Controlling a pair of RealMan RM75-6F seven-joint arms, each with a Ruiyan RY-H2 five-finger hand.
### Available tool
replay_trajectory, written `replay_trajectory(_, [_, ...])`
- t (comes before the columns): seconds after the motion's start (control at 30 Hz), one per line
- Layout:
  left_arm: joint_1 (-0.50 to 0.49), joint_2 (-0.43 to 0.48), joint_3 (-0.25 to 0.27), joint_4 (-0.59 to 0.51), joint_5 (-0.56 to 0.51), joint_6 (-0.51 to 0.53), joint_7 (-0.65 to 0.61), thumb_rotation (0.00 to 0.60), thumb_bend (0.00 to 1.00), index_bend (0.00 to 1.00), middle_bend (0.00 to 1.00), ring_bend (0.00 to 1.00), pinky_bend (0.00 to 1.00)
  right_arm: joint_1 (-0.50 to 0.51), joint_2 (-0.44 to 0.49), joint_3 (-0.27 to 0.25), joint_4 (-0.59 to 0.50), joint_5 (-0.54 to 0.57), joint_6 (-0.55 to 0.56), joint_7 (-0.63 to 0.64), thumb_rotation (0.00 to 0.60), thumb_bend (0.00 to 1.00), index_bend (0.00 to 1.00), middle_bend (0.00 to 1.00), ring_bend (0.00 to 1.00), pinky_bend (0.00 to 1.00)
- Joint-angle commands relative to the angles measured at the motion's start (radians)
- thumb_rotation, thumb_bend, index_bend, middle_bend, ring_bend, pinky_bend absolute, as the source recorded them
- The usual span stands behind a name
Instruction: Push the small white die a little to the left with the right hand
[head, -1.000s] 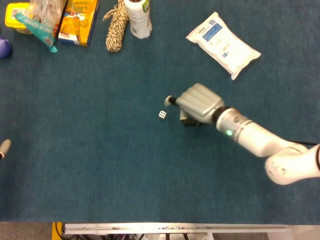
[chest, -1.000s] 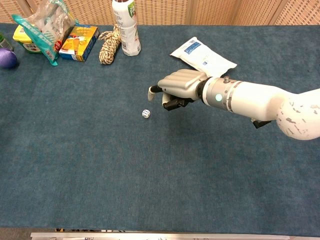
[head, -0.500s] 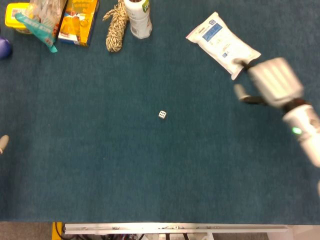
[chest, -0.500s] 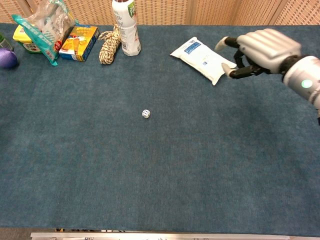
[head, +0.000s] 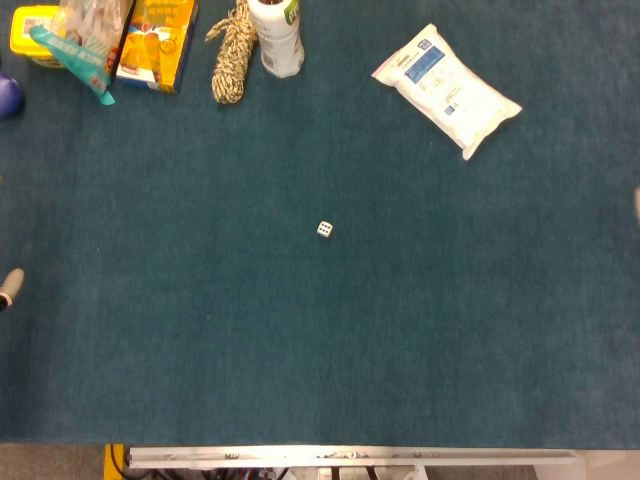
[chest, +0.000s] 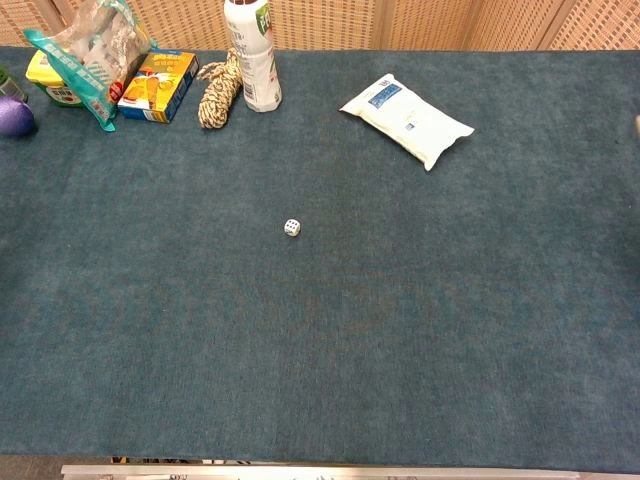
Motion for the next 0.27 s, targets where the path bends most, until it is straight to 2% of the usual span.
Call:
replay_trajectory(0.03, [0.002,-0.001,0.002,-0.002,0.002,0.003,0.003,0.6,0.21,0.0,0.0,0.0,0.0,-0.058,0.018,-0.007,0.007,-0.029,0.028,0.031,0.242,0.41,0.11,0.3,0.26,0.44])
replay_trajectory(0.27, [0.003,-0.003,0.002,-0.007,0.005,0.007,0.011,0.6,0.21,0.0,0.0,0.0,0.0,-0.127,0.029,0.004,0.012,-0.075,0.025,0.056,0.243,0.41,0.11,0.3,0.26,0.44])
